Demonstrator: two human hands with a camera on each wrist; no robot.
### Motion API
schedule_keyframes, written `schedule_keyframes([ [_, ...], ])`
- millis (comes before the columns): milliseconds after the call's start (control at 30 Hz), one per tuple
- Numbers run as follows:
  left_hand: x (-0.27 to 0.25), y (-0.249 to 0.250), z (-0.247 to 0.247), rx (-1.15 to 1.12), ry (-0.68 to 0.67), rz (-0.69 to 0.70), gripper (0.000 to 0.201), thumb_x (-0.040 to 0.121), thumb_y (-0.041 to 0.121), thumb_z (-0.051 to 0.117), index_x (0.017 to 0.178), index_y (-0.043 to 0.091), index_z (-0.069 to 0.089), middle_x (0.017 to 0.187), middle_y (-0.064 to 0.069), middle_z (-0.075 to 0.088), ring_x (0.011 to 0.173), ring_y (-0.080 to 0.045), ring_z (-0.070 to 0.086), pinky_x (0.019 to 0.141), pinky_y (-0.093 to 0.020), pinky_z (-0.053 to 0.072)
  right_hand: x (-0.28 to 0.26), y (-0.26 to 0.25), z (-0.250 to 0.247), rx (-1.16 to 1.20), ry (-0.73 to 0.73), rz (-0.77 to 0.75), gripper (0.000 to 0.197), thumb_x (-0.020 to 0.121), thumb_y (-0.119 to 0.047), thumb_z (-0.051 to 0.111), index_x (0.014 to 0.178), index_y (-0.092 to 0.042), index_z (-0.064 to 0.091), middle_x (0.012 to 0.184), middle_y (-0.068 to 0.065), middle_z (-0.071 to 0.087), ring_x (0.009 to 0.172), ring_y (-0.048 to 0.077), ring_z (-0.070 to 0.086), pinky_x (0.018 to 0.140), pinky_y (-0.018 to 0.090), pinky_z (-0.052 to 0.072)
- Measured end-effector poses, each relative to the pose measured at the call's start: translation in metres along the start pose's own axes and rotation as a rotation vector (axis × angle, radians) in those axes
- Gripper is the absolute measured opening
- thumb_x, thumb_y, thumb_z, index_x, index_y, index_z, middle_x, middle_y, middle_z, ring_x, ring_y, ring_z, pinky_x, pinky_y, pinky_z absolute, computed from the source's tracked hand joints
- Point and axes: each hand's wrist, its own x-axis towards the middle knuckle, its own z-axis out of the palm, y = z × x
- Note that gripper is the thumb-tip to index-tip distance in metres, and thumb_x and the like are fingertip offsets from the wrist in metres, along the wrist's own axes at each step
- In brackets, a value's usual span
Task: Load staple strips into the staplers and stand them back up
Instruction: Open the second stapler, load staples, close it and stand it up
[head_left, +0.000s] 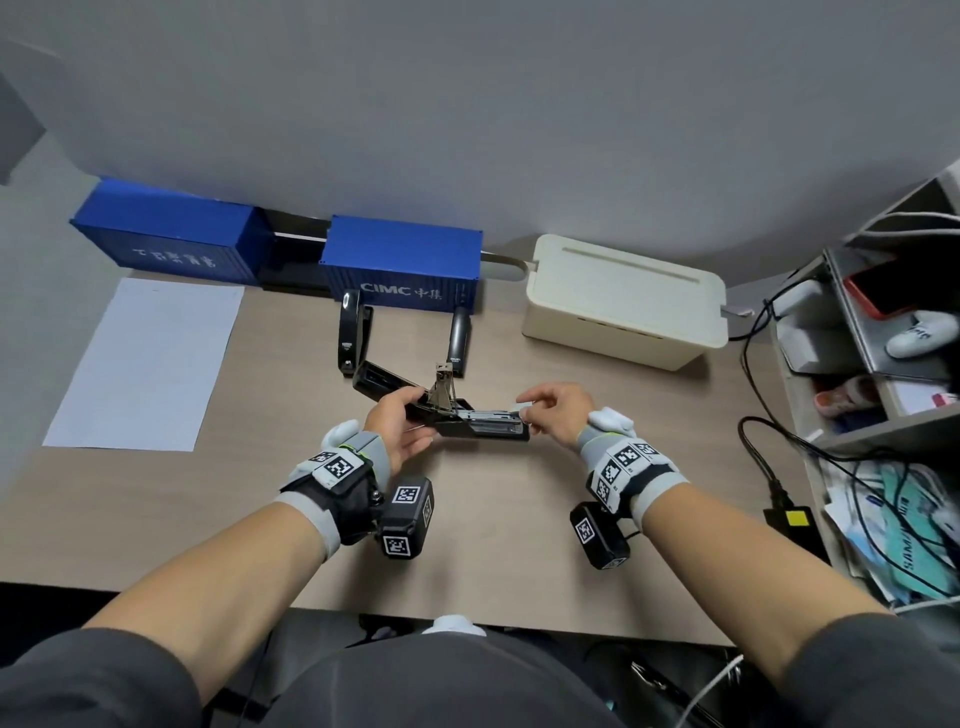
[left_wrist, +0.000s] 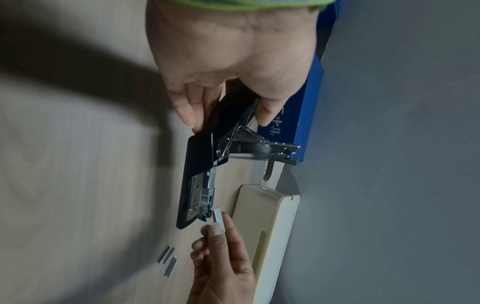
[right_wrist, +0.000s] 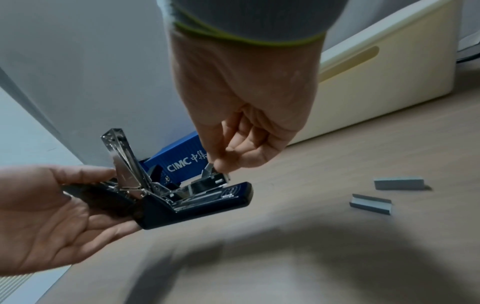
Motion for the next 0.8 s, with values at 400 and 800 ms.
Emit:
schedule_keyframes([
  [400, -0.0018, -0.0010, 0.0001, -0.001, -0.007, 0.008, 0.038, 0.087, 0.036, 0.061, 0.119, 0.016, 0.062, 0.116, -0.012, 0.070, 0.085, -0.024, 0.068, 0.067, -0.029, 0.054, -0.0004, 0.0041, 0.0062, -0.138, -0.023, -0.009, 0.015, 0.078, -0.015, 0.071, 0.086, -0.027, 0.074, 0.058, -0.009, 0.057, 0.058, 0.012, 0.055, 0.063, 0.021, 0.044],
  [800, -0.0083, 0.0015, -0.0003, -0.013, -0.019, 0.016, 0.032, 0.087, 0.034, 0.061, 0.114, 0.017, 0.062, 0.107, -0.011, 0.070, 0.085, -0.026, 0.069, 0.068, -0.030, 0.053, -0.0007, 0.0012, 0.0076, -0.159, 0.010, -0.029, 0.010, 0.082, -0.021, 0.069, 0.090, -0.023, 0.074, 0.073, -0.003, 0.069, 0.067, 0.012, 0.061, 0.065, 0.020, 0.044],
])
